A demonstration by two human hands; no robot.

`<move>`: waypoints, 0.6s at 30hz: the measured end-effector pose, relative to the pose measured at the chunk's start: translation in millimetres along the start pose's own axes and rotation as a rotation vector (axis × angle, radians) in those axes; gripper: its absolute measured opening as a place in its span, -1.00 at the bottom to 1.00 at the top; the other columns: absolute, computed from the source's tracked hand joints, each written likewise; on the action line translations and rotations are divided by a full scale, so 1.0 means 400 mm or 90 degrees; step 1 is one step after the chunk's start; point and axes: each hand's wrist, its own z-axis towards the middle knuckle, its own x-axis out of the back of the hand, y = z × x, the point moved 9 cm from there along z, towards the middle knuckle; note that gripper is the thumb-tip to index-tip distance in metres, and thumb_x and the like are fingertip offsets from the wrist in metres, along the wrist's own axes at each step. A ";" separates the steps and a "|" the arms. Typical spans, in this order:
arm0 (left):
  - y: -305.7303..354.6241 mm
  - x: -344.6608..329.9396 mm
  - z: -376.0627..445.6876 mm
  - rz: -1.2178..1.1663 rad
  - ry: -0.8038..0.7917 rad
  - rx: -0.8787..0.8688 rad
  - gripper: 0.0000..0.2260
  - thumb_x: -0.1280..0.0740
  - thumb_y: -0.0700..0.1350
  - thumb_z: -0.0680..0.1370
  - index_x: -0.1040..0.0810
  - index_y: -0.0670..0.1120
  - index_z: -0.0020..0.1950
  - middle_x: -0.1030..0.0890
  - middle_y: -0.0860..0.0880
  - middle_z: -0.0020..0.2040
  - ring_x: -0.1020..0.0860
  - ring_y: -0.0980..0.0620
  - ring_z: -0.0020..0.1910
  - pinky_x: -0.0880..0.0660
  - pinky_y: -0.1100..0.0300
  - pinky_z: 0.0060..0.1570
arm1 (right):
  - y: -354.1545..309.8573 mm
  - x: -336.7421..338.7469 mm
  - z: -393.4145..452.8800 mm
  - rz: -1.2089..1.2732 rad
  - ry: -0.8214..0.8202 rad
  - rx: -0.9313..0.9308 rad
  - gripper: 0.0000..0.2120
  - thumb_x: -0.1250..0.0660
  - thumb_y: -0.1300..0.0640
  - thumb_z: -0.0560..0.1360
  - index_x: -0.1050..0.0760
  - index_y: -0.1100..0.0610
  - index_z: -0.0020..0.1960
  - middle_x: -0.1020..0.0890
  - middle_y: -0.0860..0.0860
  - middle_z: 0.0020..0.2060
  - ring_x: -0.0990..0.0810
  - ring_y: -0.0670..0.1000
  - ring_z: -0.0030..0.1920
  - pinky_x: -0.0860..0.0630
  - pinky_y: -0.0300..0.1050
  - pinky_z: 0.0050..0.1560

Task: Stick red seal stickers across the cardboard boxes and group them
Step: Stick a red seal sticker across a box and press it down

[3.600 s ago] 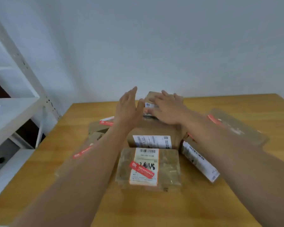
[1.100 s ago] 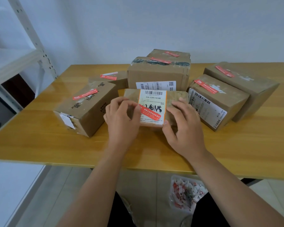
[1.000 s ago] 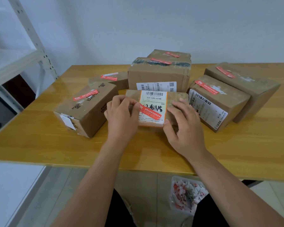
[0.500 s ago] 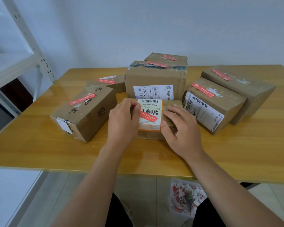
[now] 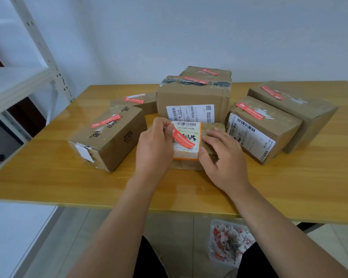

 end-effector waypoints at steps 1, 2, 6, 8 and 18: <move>0.005 0.003 0.000 -0.001 0.001 0.001 -0.89 -0.14 -0.03 0.68 -0.41 0.02 0.00 -0.63 0.05 -0.17 -0.57 0.12 -0.28 -0.42 0.15 -0.45 | 0.001 -0.001 0.000 -0.001 -0.001 -0.001 -0.59 -0.21 -0.06 0.52 -0.61 0.18 0.19 -0.61 0.06 0.21 -0.47 0.07 0.33 -0.33 0.03 0.32; 0.008 0.004 0.000 -0.004 0.001 0.006 -0.89 -0.14 -0.02 0.68 -0.40 0.02 0.01 -0.63 0.06 -0.18 -0.58 0.12 -0.29 -0.47 0.08 -0.44 | 0.001 -0.001 -0.001 -0.001 -0.003 -0.003 -0.59 -0.21 -0.06 0.52 -0.61 0.18 0.19 -0.61 0.06 0.21 -0.47 0.07 0.33 -0.33 0.04 0.32; 0.020 0.008 -0.003 -0.029 0.001 0.023 -0.93 -0.15 -0.02 0.68 -0.38 0.06 0.02 -0.63 0.10 -0.19 -0.58 0.16 -0.31 -0.51 0.12 -0.40 | 0.001 -0.001 -0.002 -0.004 -0.002 -0.002 -0.59 -0.21 -0.06 0.53 -0.60 0.17 0.20 -0.60 0.06 0.21 -0.46 0.07 0.34 -0.32 0.04 0.33; 0.021 0.008 -0.002 -0.056 0.002 0.037 -0.93 -0.16 -0.03 0.68 -0.39 0.05 0.02 -0.62 0.12 -0.21 -0.57 0.21 -0.32 -0.41 0.30 -0.49 | 0.000 -0.001 -0.001 -0.009 -0.002 0.000 -0.59 -0.21 -0.07 0.54 -0.60 0.17 0.20 -0.60 0.06 0.21 -0.45 0.06 0.34 -0.31 0.01 0.33; 0.026 0.033 0.019 -0.176 0.014 0.117 -0.91 -0.20 0.00 0.66 -0.48 0.04 0.02 -0.67 0.13 -0.20 -0.61 0.22 -0.21 -0.46 0.28 -0.32 | -0.018 0.020 0.042 -0.057 -0.103 -0.032 -0.51 -0.04 -0.19 0.51 -0.63 0.03 0.10 -0.64 -0.08 0.11 -0.52 -0.05 0.21 0.02 0.01 0.42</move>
